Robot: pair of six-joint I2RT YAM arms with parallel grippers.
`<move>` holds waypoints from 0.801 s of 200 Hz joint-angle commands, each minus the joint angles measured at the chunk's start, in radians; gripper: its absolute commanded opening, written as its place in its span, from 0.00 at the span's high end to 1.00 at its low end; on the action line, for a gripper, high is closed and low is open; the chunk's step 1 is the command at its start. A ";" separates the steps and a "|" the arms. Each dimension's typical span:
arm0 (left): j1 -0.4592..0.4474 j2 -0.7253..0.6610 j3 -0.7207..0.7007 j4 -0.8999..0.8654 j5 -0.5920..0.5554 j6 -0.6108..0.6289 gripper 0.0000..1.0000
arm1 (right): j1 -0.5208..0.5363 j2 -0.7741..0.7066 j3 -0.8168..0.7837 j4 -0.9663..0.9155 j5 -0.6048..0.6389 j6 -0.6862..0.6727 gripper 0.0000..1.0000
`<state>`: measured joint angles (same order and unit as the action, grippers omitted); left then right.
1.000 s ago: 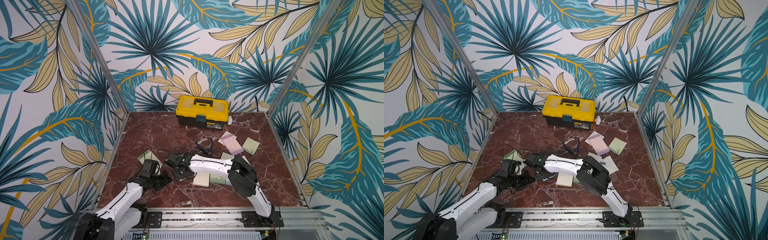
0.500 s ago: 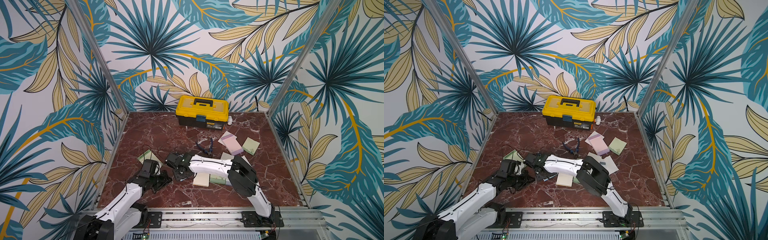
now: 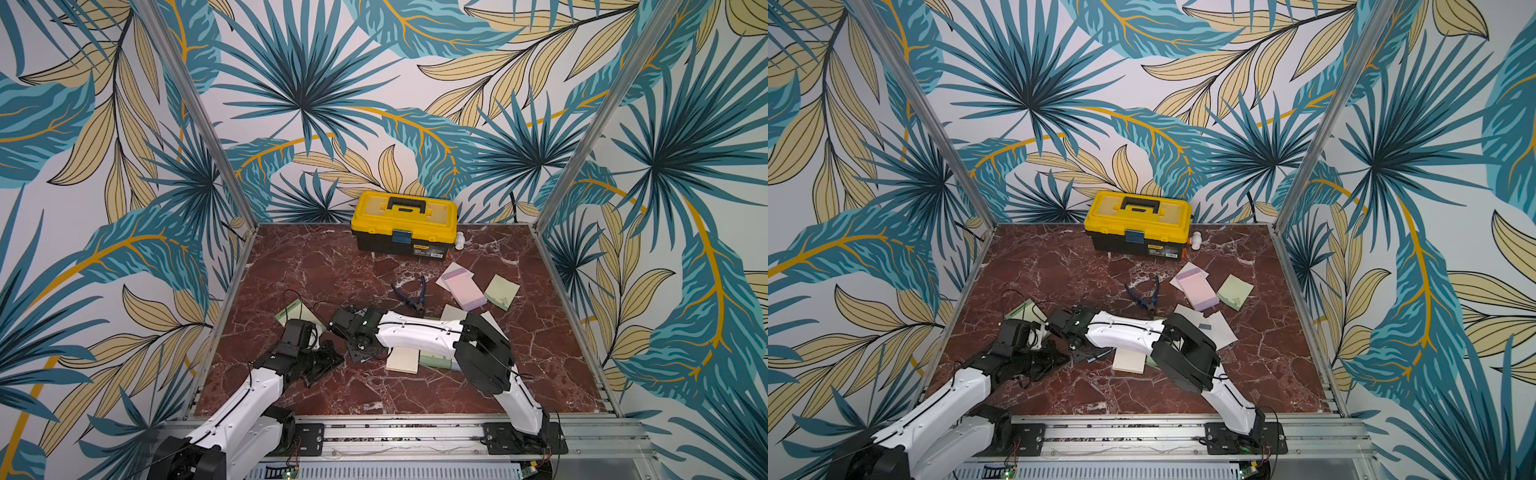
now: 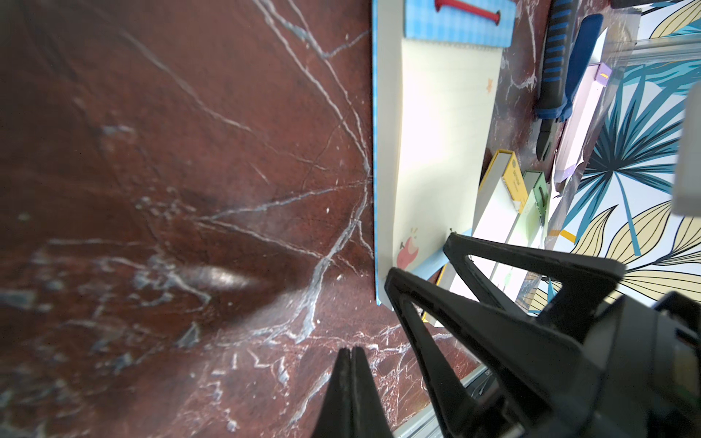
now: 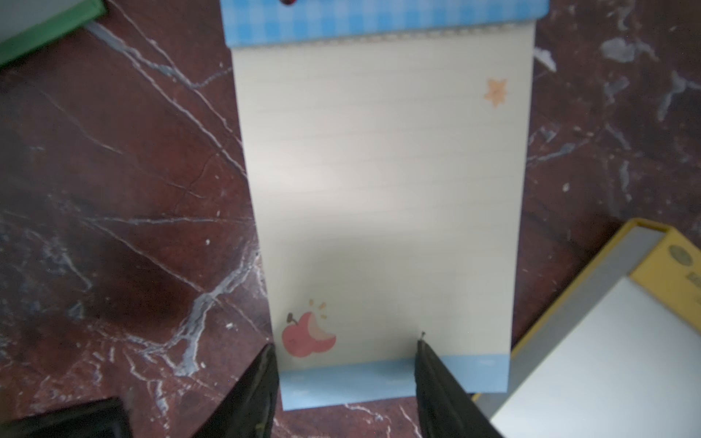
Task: Tear off pages from different memo pads
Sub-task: Pick up the memo pad from the center of the board.
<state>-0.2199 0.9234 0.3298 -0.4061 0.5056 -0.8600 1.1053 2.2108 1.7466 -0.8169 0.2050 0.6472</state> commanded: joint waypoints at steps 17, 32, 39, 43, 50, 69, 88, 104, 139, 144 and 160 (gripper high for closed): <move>0.014 -0.014 -0.006 -0.013 0.005 0.016 1.00 | 0.002 0.034 -0.015 -0.009 -0.035 0.004 0.45; 0.013 -0.011 -0.010 -0.005 0.006 0.012 1.00 | 0.001 0.022 -0.023 0.003 -0.043 0.002 0.46; 0.013 -0.012 -0.012 0.000 0.007 0.009 1.00 | -0.001 0.018 -0.028 0.009 -0.045 0.003 0.46; 0.013 -0.011 -0.015 0.003 0.010 0.008 1.00 | -0.001 0.016 -0.030 0.013 -0.049 0.003 0.46; 0.013 -0.008 -0.017 0.011 0.014 0.005 1.00 | -0.002 0.012 -0.035 0.016 -0.052 0.002 0.47; 0.011 0.000 -0.018 0.021 0.022 0.006 1.00 | -0.004 0.007 -0.043 0.022 -0.063 0.003 0.47; 0.012 0.009 -0.014 0.018 0.021 0.012 1.00 | -0.010 -0.004 -0.060 0.041 -0.079 0.007 0.47; 0.011 0.016 -0.015 0.028 0.025 0.008 1.00 | -0.018 -0.014 -0.078 0.057 -0.094 0.013 0.47; 0.010 0.028 -0.017 0.044 0.028 0.004 1.00 | -0.037 -0.049 -0.128 0.103 -0.131 0.022 0.47; 0.010 0.030 -0.015 0.045 0.028 0.003 1.00 | -0.040 -0.055 -0.135 0.109 -0.134 0.024 0.47; 0.007 0.036 -0.015 0.051 0.030 0.001 1.00 | -0.047 -0.065 -0.148 0.118 -0.140 0.026 0.47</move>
<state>-0.2169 0.9508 0.3252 -0.3832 0.5224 -0.8612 1.0714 2.1506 1.6520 -0.7143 0.1112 0.6525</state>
